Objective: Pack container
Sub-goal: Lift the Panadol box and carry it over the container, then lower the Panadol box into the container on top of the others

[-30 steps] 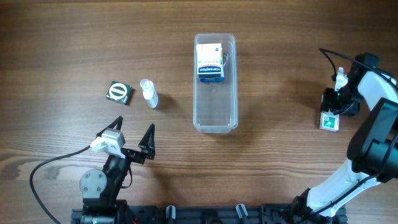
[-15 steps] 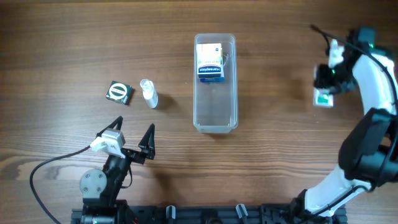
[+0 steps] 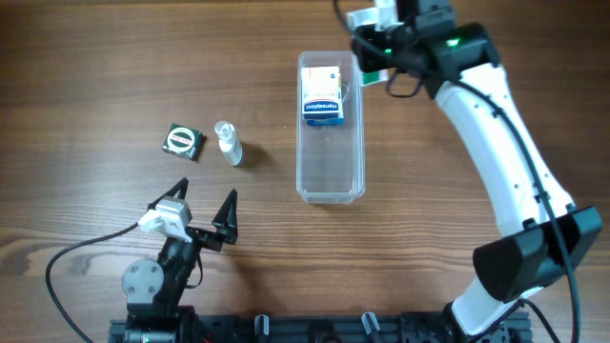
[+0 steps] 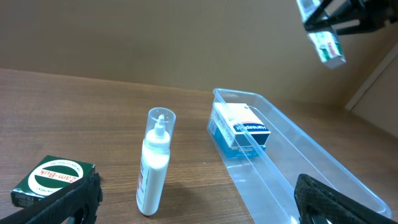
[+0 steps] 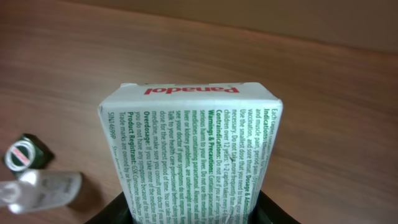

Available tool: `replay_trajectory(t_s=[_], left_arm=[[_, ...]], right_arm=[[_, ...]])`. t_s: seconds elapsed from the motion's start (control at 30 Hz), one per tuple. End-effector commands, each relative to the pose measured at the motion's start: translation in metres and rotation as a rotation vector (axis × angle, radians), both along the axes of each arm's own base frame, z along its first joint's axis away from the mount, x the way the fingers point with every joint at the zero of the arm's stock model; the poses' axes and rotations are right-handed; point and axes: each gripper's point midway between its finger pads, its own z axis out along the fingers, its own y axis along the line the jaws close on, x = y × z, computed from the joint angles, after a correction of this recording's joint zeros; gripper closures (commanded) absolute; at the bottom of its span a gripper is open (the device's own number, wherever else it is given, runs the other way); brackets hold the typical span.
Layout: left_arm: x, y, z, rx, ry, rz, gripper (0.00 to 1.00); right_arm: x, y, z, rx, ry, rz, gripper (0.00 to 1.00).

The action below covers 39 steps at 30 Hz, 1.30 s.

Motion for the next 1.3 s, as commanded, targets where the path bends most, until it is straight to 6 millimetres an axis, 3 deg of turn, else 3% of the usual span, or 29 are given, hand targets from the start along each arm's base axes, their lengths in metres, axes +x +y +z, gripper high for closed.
replay_trajectory(t_s=[0.0,0.2,0.53,0.8,1.27], left_arm=[[0.001,0.002,-0.002,0.015,-0.005,0.009,0.00],[0.001,0.002,-0.002,0.015,-0.005,0.009,0.00],[0.001,0.002,-0.002,0.015,-0.005,0.009,0.00],[0.001,0.002,-0.002,0.015,-0.005,0.009,0.00],[0.001,0.002,-0.002,0.015,-0.005,0.009,0.00]], right_arm=[[0.015,0.017,-0.024,0.019,0.022,-0.069,0.56],[0.032,0.042,-0.069,0.041,0.072,-0.085,0.56],[0.038,0.065,-0.110,0.056,0.123,-0.085,0.56],[0.029,0.067,-0.129,0.038,0.185,-0.068,0.55],[0.021,0.063,-0.140,0.013,0.226,-0.073,0.51]])
